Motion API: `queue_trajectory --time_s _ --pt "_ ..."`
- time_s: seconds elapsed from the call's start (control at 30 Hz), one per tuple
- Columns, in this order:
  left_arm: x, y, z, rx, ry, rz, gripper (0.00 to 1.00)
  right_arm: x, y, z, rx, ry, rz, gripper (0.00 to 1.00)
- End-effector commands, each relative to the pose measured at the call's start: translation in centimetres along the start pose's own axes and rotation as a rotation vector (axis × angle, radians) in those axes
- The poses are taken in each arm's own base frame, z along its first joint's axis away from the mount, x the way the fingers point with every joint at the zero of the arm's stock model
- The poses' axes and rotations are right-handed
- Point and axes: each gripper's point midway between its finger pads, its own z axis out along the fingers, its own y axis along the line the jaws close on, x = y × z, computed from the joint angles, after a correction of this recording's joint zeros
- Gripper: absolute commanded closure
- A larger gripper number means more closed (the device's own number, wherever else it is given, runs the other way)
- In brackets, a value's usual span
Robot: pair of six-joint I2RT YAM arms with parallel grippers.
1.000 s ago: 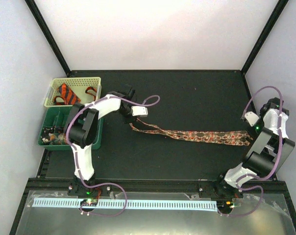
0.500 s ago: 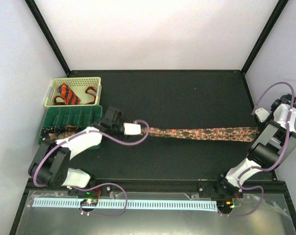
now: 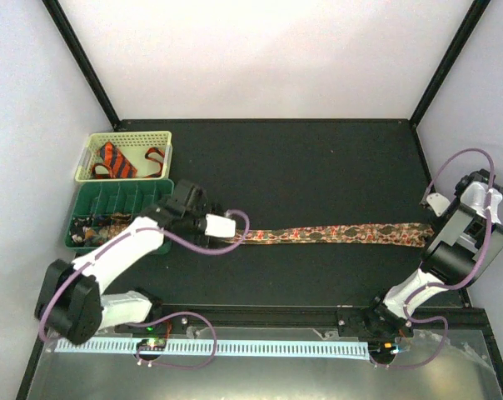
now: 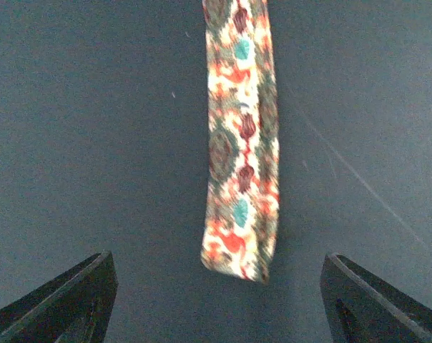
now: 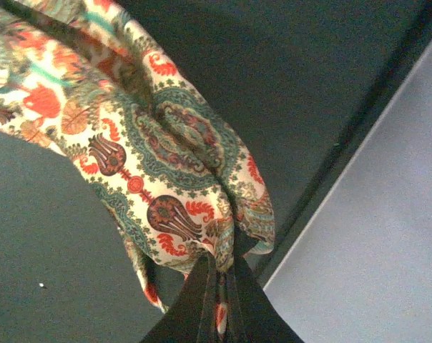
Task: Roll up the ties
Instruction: Flatten out the tie at the center of the board, then move the tie to the center of the board.
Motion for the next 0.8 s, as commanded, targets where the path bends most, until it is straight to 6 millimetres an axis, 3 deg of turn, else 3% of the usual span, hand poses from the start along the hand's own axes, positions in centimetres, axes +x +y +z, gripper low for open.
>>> queue_trajectory --time_s 0.0,0.17,0.27,0.43,0.63,0.77 --pt "-1.8 -0.8 0.2 0.278 0.003 -0.226 0.19 -0.6 -2.3 -1.4 0.059 -0.009 0.009 0.98" --pt "-2.7 0.4 3.5 0.500 0.061 -0.454 0.16 -0.4 -2.1 -1.4 0.047 0.003 0.002 0.98" --pt "-2.5 0.6 5.1 0.521 0.064 -0.467 0.14 -0.2 -1.8 -1.3 0.043 0.011 0.001 0.98" --pt "-0.8 -0.8 6.8 0.506 0.140 -0.419 0.16 0.0 -1.9 -1.4 0.048 0.018 0.002 0.98" --pt "2.1 0.0 8.3 0.316 0.239 -0.339 0.39 0.5 -3.4 -2.1 0.115 0.039 -0.004 0.98" --pt "1.4 0.6 8.8 0.236 0.229 -0.272 0.57 0.7 -5.3 -3.1 0.157 0.048 0.006 0.98"
